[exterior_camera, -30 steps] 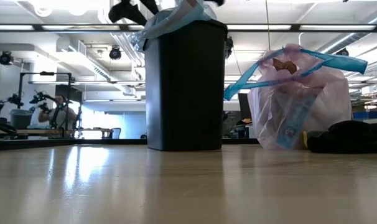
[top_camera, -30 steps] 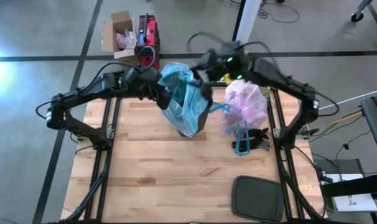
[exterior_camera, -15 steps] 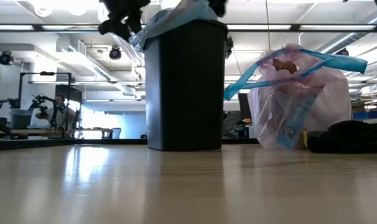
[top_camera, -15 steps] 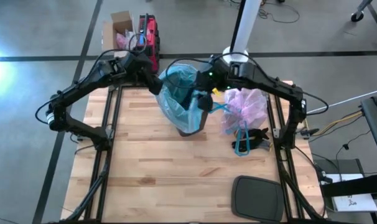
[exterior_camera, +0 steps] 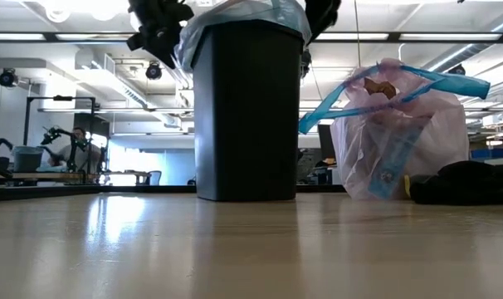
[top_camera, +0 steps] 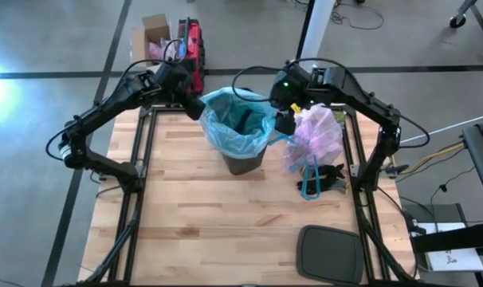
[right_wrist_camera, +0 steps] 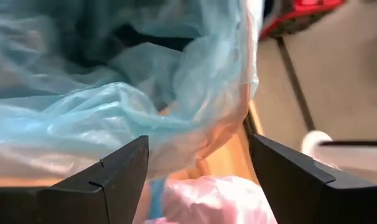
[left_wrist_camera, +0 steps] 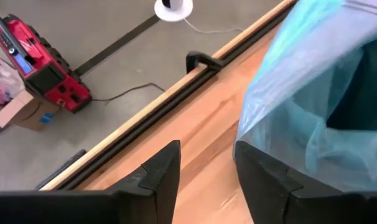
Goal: Place trash/remove bag and relplace
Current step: Insert the new blue trash bag into the trash bin
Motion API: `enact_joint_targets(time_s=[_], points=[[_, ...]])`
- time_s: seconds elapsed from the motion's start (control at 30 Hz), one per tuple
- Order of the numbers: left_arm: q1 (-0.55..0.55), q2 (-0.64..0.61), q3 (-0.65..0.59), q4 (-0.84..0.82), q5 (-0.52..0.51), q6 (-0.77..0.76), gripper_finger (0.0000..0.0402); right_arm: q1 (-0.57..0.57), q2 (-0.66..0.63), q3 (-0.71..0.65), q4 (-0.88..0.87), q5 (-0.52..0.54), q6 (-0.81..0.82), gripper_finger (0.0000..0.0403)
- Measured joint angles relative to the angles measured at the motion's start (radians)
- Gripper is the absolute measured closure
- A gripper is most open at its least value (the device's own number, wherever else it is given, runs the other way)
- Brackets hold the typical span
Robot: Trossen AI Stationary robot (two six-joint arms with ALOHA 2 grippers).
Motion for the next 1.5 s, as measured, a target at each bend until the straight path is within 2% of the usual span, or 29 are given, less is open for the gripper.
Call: enact_joint_targets(time_s=[0.13,0.43,0.67,0.77,0.9,1.03,1.1,1.27,1.5], points=[[0.000,-0.001,-0.008,-0.017,0.019,0.002,0.0268,0.015,0.000,-0.003,-0.084,-0.042,-0.002,0.0136],[0.000,-0.014,-0.019,-0.022,0.019,0.012,0.0271,0.043,-0.005,-0.056,-0.086,-0.036,-0.020,0.0117],[-0.010,-0.070,-0.019,-0.030,0.035,-0.027,0.0259,0.055,-0.086,0.020,-0.083,-0.015,-0.011,0.0108],[-0.022,-0.114,-0.019,-0.028,0.081,-0.044,0.0255,0.071,-0.117,0.024,-0.043,-0.035,0.009,0.0105],[-0.059,-0.146,-0.019,0.002,0.187,-0.112,0.0254,0.095,-0.128,0.016,0.097,-0.151,0.025,0.0107],[-0.115,-0.141,-0.034,0.064,0.307,-0.175,0.0264,0.107,-0.079,-0.006,0.156,-0.160,0.018,0.0113],[-0.158,-0.130,-0.051,0.072,0.305,-0.190,0.0269,0.106,-0.053,-0.031,0.126,-0.136,0.001,0.0116],[-0.239,-0.118,-0.124,0.045,0.198,-0.210,0.0272,0.090,-0.046,-0.111,0.027,-0.100,-0.039,0.0109],[-0.251,-0.134,-0.197,0.072,0.131,-0.242,0.0253,0.085,-0.050,-0.284,0.125,-0.094,-0.048,0.0094]])
